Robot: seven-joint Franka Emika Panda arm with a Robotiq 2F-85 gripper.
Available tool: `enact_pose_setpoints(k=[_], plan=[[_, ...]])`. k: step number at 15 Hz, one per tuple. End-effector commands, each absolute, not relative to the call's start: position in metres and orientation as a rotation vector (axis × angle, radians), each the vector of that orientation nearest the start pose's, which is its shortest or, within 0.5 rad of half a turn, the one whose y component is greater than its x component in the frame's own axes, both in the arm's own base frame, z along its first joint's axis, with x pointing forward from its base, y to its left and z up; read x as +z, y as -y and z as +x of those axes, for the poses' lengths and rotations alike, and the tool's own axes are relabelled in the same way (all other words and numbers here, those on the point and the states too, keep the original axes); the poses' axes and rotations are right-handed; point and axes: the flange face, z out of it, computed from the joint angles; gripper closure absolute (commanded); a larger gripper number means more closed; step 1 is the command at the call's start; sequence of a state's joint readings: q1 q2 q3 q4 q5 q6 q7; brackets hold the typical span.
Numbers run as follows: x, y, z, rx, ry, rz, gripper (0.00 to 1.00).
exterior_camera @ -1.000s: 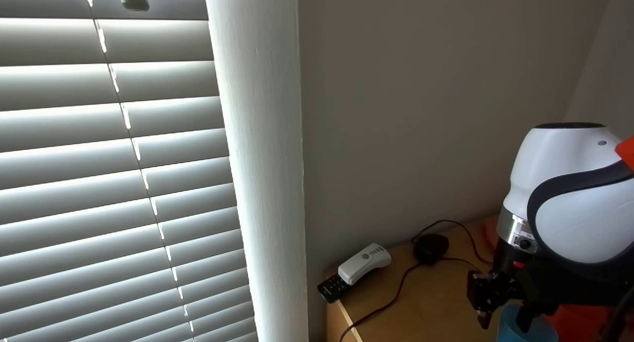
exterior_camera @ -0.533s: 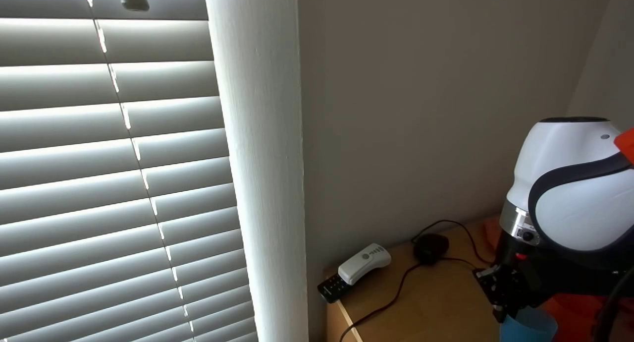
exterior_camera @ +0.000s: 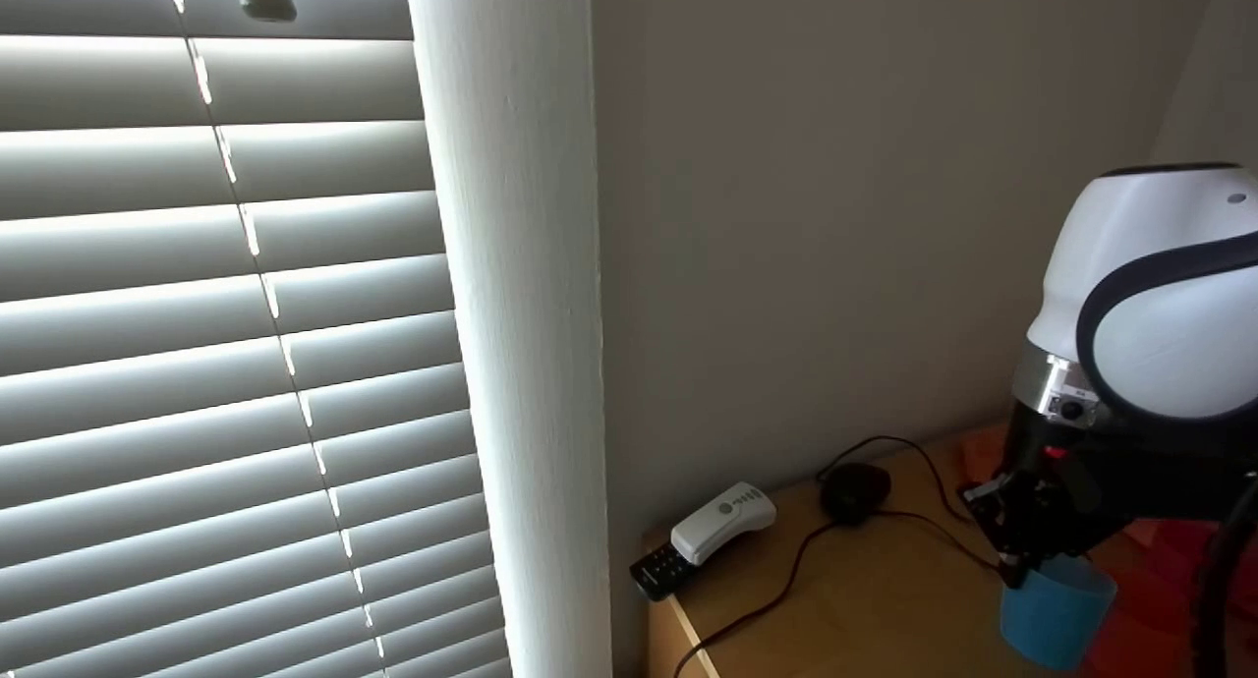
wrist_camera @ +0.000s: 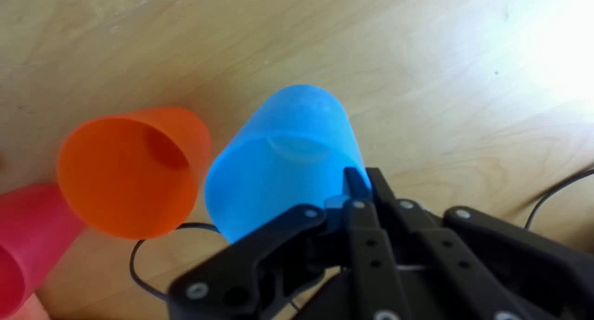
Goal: Stack the cups together.
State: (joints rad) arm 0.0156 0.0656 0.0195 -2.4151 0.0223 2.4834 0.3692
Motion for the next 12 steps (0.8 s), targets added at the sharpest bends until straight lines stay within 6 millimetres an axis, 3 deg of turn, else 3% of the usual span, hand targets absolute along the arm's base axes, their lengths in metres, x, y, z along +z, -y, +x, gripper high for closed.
enact_pose_setpoints(k=[1,6,9,12], plan=[[0.335,-0.009,0.473,-0.084,-0.558,-3.109,0.99],[0.387,0.01,0.46,-0.241,-0.627,-3.16,0.99],[0.388,0.027,0.456,-0.216,-0.734,-3.183,0.99],[0.375,0.035,0.451,-0.139,-0.856,-3.186,0.99]])
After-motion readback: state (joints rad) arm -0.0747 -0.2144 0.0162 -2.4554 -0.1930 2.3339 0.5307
